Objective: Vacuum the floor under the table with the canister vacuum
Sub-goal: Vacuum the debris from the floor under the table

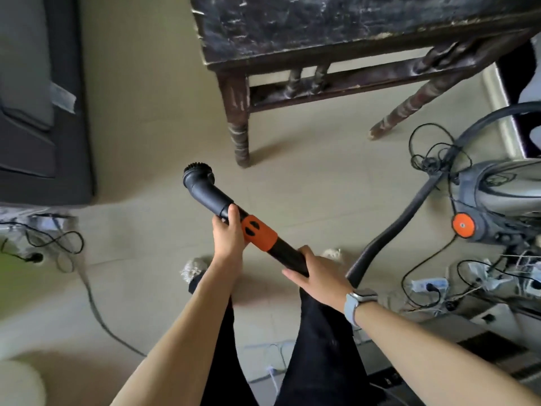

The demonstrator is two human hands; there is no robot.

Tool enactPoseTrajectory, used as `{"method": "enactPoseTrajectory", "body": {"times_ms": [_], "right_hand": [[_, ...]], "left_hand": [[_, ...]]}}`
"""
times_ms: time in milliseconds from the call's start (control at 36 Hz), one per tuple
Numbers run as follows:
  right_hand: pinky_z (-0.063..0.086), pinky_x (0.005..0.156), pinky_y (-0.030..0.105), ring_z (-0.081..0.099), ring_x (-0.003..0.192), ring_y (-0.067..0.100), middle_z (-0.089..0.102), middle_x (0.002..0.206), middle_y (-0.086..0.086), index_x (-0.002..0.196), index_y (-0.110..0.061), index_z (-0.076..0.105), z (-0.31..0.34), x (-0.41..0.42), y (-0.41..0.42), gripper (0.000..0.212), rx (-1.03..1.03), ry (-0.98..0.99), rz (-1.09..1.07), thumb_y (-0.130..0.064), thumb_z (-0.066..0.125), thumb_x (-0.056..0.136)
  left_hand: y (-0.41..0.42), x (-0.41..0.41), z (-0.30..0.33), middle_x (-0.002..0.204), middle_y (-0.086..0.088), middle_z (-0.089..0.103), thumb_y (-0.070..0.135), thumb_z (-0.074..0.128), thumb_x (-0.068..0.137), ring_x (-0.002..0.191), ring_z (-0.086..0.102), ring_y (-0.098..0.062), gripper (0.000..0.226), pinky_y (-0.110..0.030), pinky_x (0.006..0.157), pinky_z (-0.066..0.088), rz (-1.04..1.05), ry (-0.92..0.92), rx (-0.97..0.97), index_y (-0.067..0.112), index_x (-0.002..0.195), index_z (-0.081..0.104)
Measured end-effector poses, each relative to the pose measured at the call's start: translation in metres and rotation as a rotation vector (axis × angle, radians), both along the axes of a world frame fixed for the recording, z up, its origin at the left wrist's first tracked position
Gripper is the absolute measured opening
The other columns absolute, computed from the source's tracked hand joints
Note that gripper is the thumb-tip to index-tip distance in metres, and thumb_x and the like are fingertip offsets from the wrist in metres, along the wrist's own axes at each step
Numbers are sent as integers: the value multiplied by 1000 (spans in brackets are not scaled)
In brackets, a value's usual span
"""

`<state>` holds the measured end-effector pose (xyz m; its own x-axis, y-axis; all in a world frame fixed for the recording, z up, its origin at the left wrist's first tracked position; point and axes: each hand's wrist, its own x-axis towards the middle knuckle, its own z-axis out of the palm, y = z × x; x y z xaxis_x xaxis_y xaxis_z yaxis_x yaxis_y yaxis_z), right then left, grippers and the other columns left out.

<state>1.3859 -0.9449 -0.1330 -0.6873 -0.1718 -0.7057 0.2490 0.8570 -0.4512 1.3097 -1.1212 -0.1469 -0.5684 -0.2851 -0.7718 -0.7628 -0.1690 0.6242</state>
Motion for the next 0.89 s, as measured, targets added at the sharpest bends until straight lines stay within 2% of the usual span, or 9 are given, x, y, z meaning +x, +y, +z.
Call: {"method": "enactPoseTrajectory", "body": {"times_ms": [83, 194, 306, 389, 556, 667, 722, 806, 889], "right_hand": [[39, 51, 24, 54, 59, 17, 49, 66, -9, 108, -17, 41, -1, -10, -69, 44, -20, 8, -9, -57, 48, 90], [43, 57, 33, 59, 66, 24, 55, 72, -1, 103, -15, 41, 0, -28, -152, 44, -38, -10, -47, -57, 47, 91], [44, 62, 34, 57, 68, 27, 56, 75, 2, 98, -18, 37, 8, -40, -215, 37, -75, -26, -116, -53, 48, 92], [49, 67, 37, 61, 72, 28, 59, 77, 4, 97, -18, 38, 13, -54, -250, 37, -100, -6, -199, -52, 49, 92], [48, 68, 38, 62, 81, 30, 62, 88, 8, 108, -11, 48, 18, -110, -290, 44, -174, -3, -279, -51, 53, 90], [33, 60, 29, 61, 82, 32, 53, 80, 0, 105, -16, 45, 23, -156, -300, 35, -168, 11, -249, -48, 54, 91], [36, 59, 32, 62, 81, 33, 58, 79, 3, 98, -18, 41, 23, -183, -308, 35, -161, 18, -253, -50, 54, 91], [42, 62, 35, 62, 77, 32, 62, 82, 8, 102, -12, 45, 20, -228, -324, 41, -172, 22, -291, -51, 53, 91], [44, 64, 36, 60, 75, 32, 60, 81, 8, 102, -10, 47, 21, -266, -342, 43, -194, 18, -386, -51, 53, 91]], "left_hand": [[-65, -10, -3, 87, -3, 56, 28, 43, 98, 85, 58, -19, 16, -40, 80, 54, -45, 4, 14, 13, 103, 45], [-136, -16, -1, 98, -1, 55, 24, 48, 97, 88, 59, -15, 25, -32, 73, 56, -103, 4, 36, 11, 117, 42], [-183, -35, 3, 96, -1, 48, 26, 48, 95, 97, 57, -25, 26, -47, 89, 53, -122, -12, 51, 15, 116, 37], [-207, -56, 13, 100, -8, 46, 24, 48, 95, 99, 62, -35, 23, -46, 82, 57, -115, 46, 122, 16, 114, 36], [-242, -112, 25, 94, -5, 44, 24, 44, 99, 75, 65, -25, 19, -46, 79, 56, -90, 99, 169, 18, 113, 33], [-255, -155, 27, 91, -5, 48, 24, 41, 100, 75, 65, -24, 29, -44, 78, 56, -108, 79, 129, 15, 125, 28], [-262, -183, 26, 94, -6, 49, 25, 41, 100, 77, 65, -25, 32, -47, 82, 55, -141, 86, 78, 14, 127, 27], [-276, -233, 25, 103, -8, 46, 25, 40, 100, 74, 65, -22, 22, -46, 82, 55, -185, 97, 54, 16, 117, 29], [-287, -281, 20, 106, -14, 49, 25, 40, 100, 75, 65, -24, 20, -39, 69, 59, -264, 80, 0, 14, 113, 29]]}}
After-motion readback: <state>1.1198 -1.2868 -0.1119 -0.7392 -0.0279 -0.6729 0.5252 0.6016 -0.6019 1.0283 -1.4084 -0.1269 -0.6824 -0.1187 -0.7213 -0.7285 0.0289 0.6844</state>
